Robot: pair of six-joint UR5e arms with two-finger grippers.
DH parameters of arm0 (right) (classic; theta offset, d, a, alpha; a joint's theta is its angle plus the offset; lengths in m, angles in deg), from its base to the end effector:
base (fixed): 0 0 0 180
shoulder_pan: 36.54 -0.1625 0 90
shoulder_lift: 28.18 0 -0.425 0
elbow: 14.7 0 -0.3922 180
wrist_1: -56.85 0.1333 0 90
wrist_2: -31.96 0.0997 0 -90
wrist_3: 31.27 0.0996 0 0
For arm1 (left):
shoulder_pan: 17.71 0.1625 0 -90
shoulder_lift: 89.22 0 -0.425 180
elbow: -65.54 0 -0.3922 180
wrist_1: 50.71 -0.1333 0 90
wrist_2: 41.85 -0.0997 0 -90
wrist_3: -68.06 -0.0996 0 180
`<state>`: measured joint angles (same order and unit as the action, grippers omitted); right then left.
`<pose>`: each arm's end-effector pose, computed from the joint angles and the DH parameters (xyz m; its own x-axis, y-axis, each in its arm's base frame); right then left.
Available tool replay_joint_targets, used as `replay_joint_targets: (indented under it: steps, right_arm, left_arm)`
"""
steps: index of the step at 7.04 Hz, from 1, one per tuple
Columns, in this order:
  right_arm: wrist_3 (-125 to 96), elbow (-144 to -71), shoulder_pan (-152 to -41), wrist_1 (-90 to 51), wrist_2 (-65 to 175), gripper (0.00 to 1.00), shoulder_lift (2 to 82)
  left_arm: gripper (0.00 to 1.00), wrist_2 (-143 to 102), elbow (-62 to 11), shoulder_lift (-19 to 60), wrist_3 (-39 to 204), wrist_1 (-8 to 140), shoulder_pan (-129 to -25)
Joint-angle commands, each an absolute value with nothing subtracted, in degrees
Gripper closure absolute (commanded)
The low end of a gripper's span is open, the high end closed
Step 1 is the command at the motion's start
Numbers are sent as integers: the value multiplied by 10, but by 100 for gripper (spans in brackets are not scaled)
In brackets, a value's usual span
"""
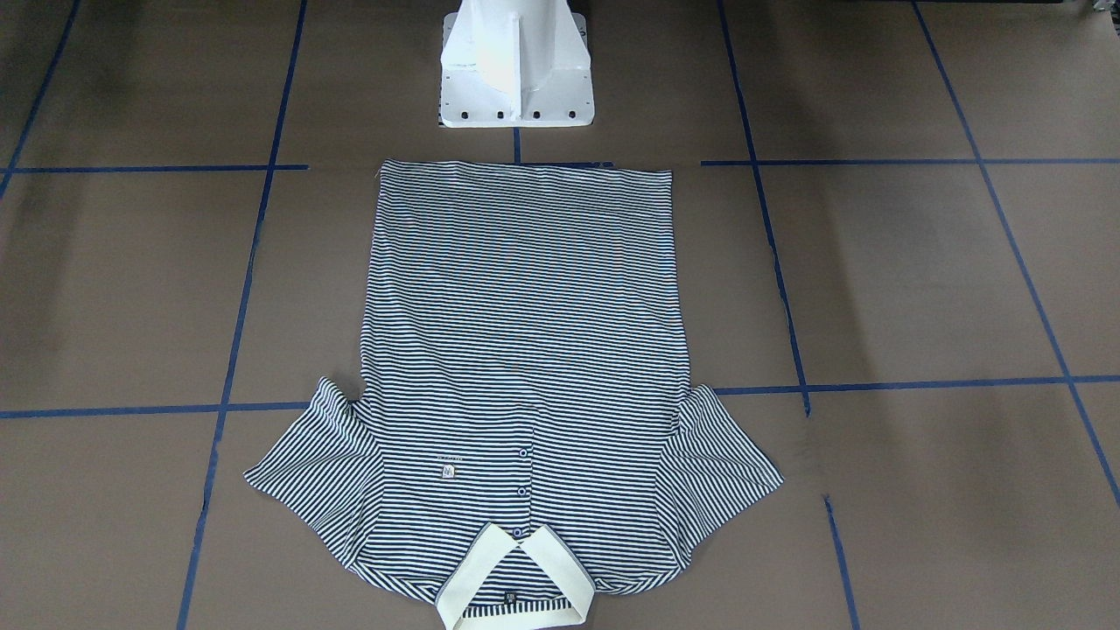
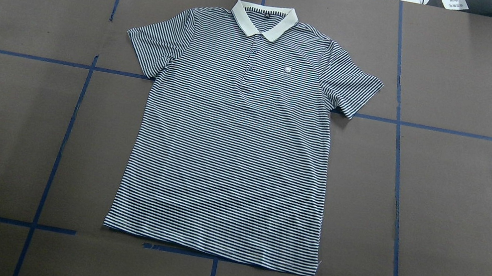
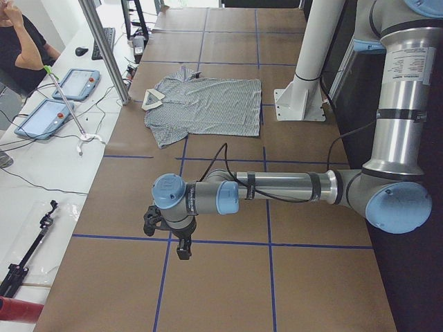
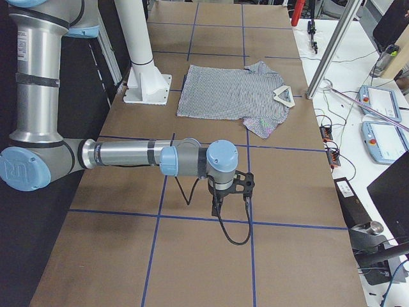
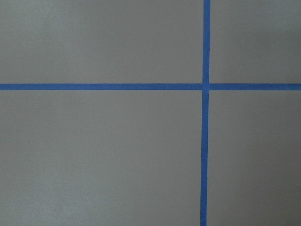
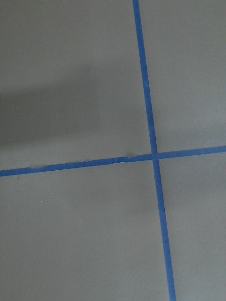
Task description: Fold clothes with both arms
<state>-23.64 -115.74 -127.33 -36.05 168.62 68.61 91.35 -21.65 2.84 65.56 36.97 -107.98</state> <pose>0.0670 -0.4413 0.6214 0.6786 0.1251 0.7238 -0.1048 0.9918 -0.0732 -0.0675 -0.5028 0.6702 0.7283 0.0035 -0.6853 -0.0271 0.9994 -0.0237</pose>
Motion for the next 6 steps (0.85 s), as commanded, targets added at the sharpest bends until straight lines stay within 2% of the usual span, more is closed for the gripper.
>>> replay_joint_targets:
  steps: [1,3,6]
  right_arm:
    - [-232,-1159,-1273,-362,1685,0,675]
    - [-230,-1148,-1232,-354,1690,0,628]
    - [-229,-1118,-1164,-274,1686,0,536]
  left_arm:
    - [0,914,-222,28,655,370,-1080]
    - [0,914,-244,38,656,403,-1077]
    - [0,953,-251,72,660,555,-1074]
